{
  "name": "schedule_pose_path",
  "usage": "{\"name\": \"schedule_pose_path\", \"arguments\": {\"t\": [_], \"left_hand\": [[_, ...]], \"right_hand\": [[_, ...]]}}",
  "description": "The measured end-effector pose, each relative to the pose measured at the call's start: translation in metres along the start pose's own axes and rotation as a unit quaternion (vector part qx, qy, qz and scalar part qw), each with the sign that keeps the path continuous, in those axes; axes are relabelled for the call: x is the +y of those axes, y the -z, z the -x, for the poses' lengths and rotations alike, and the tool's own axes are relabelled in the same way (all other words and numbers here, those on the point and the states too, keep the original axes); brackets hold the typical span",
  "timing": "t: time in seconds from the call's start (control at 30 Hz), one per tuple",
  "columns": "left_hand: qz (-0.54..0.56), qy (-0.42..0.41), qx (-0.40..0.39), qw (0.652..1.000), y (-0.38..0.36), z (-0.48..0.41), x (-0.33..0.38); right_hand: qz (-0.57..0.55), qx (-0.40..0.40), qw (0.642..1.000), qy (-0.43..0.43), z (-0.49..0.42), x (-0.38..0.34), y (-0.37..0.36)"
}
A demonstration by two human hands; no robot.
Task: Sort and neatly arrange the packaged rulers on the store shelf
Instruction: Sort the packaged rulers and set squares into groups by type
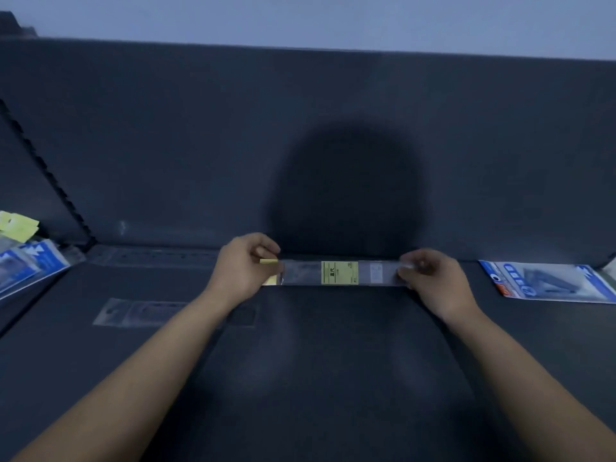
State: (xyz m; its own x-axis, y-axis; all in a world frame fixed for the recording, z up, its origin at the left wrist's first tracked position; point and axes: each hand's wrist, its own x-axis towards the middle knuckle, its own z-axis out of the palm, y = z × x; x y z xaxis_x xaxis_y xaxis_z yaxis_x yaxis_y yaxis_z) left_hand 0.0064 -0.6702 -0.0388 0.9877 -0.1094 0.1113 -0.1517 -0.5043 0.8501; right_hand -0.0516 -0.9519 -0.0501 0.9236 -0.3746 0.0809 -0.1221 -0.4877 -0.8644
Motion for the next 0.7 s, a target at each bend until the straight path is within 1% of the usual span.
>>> {"name": "schedule_pose_path", "arguments": {"t": [0.07, 0.13, 0.2, 0.27, 0.33, 0.4, 0.43, 0.47, 0.5, 0.53, 0.57, 0.6, 0.67, 0.7], "left_hand": [[-0.055, -0.025, 0.013, 0.998, -0.012, 0.000, -0.001], [-0.101, -0.051, 0.043, 0.993, -0.020, -0.003, 0.000], [-0.135, -0.066, 0.063, 0.987, -0.025, -0.008, 0.001], [-0.168, -0.056, 0.054, 0.983, -0.030, -0.012, 0.001], [-0.222, -0.061, 0.044, 0.972, -0.033, -0.013, 0.001], [-0.305, -0.103, 0.058, 0.945, -0.033, -0.011, 0.003], [-0.323, -0.122, 0.066, 0.936, -0.030, -0.009, 0.004], [-0.318, -0.130, 0.063, 0.937, -0.023, -0.007, 0.006], [-0.289, -0.131, 0.046, 0.947, -0.013, -0.005, 0.007], [-0.254, -0.118, 0.014, 0.960, 0.001, -0.003, 0.007], [-0.227, -0.098, -0.036, 0.968, 0.018, -0.002, 0.005], [-0.217, -0.071, -0.087, 0.970, 0.040, -0.001, 0.002], [-0.231, 0.002, -0.175, 0.957, 0.080, 0.003, -0.006], [-0.248, 0.036, -0.199, 0.947, 0.102, 0.005, -0.013]], "right_hand": [[0.086, 0.017, 0.995, 0.045, -0.004, 0.009, -0.002], [0.137, 0.036, 0.988, 0.068, -0.007, 0.016, -0.006], [0.209, 0.073, 0.972, 0.076, -0.009, 0.021, -0.010], [0.265, 0.084, 0.958, 0.068, -0.009, 0.024, -0.012], [0.288, 0.079, 0.952, 0.070, -0.010, 0.026, -0.010], [0.310, 0.077, 0.943, 0.091, -0.010, 0.024, -0.007], [0.317, 0.081, 0.938, 0.115, -0.009, 0.020, -0.007], [0.316, 0.082, 0.934, 0.145, -0.007, 0.014, -0.009], [0.305, 0.075, 0.933, 0.177, -0.004, 0.005, -0.012], [0.287, 0.056, 0.934, 0.208, 0.001, -0.005, -0.016], [0.264, 0.025, 0.935, 0.237, 0.006, -0.017, -0.021], [0.236, -0.022, 0.936, 0.262, 0.011, -0.030, -0.030], [0.175, -0.147, 0.932, 0.281, 0.024, -0.051, -0.051], [0.154, -0.200, 0.925, 0.283, 0.032, -0.062, -0.068]]}}
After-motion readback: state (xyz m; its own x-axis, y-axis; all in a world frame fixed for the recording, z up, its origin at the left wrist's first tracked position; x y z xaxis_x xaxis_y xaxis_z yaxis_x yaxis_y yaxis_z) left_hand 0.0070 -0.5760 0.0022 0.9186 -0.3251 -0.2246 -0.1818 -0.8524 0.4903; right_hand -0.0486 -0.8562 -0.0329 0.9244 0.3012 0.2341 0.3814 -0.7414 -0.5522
